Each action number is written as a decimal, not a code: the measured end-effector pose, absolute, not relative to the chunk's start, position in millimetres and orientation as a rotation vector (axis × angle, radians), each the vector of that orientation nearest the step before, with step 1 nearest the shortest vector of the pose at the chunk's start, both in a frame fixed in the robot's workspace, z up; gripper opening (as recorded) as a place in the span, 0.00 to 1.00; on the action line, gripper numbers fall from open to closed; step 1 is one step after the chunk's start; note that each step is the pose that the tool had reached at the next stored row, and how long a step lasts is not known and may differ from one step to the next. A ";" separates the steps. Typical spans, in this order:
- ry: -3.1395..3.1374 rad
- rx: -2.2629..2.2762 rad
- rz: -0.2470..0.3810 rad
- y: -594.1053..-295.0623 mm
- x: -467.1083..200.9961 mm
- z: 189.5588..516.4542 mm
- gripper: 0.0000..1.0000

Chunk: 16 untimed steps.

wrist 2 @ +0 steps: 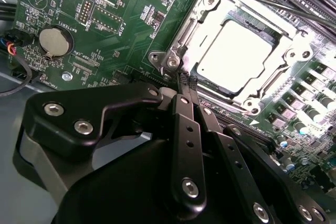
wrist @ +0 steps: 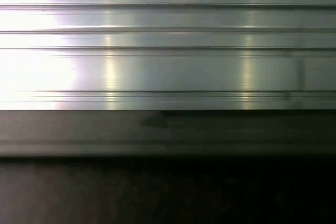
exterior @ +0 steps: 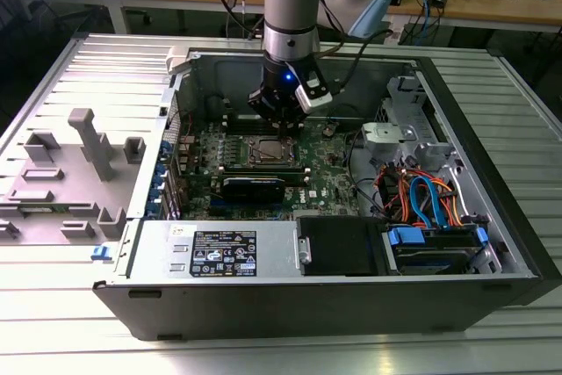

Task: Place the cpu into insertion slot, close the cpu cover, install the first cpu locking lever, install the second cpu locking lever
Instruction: 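Install the first cpu locking lever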

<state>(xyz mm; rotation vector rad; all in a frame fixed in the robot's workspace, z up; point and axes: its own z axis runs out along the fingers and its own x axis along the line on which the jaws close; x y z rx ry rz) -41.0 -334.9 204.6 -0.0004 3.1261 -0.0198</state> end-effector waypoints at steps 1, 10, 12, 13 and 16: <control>3.126 0.000 -0.020 -334.9 -41.0 204.6 0.11; 3.126 -0.001 -0.020 -333.8 -41.0 203.9 0.11; 3.126 -0.001 -0.017 -332.8 -40.9 203.5 0.11; 3.126 -0.001 -0.016 -332.7 -40.9 203.6 0.11; 3.126 -0.001 -0.011 -332.0 -41.0 203.6 0.11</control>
